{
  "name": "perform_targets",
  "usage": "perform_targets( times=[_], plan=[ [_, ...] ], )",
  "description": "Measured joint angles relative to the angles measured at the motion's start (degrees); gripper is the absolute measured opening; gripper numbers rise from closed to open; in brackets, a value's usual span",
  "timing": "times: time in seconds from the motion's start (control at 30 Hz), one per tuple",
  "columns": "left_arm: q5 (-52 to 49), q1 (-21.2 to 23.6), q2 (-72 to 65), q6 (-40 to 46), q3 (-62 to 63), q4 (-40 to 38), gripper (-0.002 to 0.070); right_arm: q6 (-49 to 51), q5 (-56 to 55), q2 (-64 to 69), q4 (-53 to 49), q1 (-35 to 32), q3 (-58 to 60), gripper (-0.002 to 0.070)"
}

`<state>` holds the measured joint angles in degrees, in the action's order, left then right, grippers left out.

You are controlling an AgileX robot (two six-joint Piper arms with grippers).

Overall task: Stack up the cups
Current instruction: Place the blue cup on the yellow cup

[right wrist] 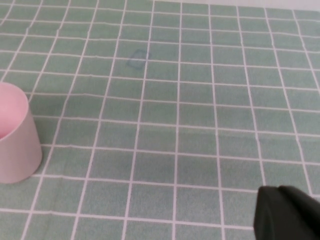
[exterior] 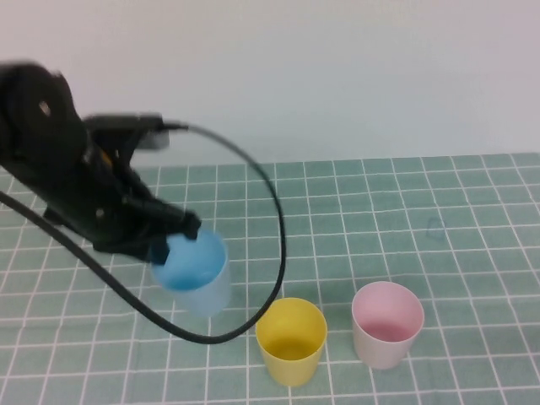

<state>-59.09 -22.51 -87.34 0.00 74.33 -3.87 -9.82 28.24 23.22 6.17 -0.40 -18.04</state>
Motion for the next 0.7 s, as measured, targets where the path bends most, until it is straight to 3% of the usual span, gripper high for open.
perform_targets(
  times=[0.17, 0.33, 0.7],
  plan=[
    [-0.3, -5.7, 1.4, 2.0, 2.8, -3.7, -0.0001, 0.0, 0.0, 0.0, 0.0, 0.0, 0.0, -0.0001],
    [2.8, -13.5, -0.5, 1.1, 2.8, 1.2, -0.0001, 0.0, 0.0, 0.0, 0.0, 0.0, 0.0, -0.0001],
    [4.5, -15.9, -7.2, -3.1, 2.8, 3.9, -0.0001, 0.0, 0.0, 0.0, 0.0, 0.0, 0.0, -0.0001]
  ],
)
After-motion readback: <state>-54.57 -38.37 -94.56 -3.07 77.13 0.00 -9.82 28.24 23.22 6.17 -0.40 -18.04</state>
